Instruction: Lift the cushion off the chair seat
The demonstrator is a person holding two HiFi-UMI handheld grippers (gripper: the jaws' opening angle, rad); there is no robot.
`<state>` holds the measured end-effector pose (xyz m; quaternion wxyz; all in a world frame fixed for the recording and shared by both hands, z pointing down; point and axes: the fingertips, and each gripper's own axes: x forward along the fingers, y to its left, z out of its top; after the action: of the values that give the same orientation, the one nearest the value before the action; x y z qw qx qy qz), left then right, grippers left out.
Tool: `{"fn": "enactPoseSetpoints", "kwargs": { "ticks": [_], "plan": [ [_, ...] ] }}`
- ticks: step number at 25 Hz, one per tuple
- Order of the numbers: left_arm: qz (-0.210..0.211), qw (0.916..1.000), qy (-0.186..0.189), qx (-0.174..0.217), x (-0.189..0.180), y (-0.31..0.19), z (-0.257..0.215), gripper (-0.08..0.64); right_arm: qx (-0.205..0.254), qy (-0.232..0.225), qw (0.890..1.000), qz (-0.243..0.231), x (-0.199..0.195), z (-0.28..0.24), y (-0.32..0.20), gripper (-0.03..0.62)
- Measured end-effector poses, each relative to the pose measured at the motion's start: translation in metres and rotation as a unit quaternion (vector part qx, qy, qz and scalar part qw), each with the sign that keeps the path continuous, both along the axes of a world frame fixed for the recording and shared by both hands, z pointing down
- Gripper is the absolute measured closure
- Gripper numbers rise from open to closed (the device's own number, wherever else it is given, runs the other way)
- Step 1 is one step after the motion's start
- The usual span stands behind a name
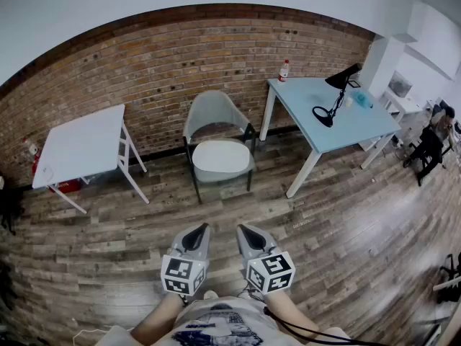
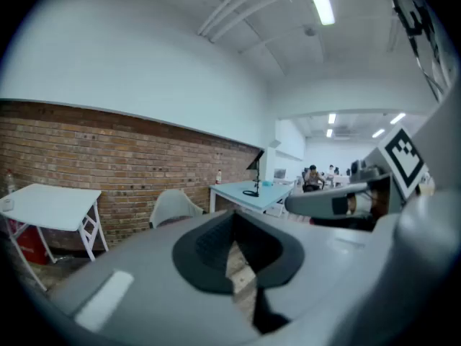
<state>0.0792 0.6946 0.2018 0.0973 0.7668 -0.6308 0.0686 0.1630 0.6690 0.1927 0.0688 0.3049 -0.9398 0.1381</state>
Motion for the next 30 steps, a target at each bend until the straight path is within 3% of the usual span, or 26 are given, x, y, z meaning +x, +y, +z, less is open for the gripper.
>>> {"fn": "enactPoseSetpoints", "kwargs": {
  "ticks": [14,21,30],
  "plan": [
    [-0.016,0.9998,-0.003,-0.009,0.049,-0.007,0.006,0.568,0.002,-0.025,1.000,-0.001,0.054,-0.009,-0.013,0.594],
    [-0.023,0.9993,-0.005,-0.028,0.079,-0.010,0.022,0.568,-0.023,-0.021,1.000,0.000,0.085,0.008,-0.025,0.594],
    [-0.014,0.9991,0.015,-0.037,0.062,-0.062,0.044,0.569,-0.048,0.000,0.999,-0.004,0.068,0.039,-0.070,0.595]
  ]
}}
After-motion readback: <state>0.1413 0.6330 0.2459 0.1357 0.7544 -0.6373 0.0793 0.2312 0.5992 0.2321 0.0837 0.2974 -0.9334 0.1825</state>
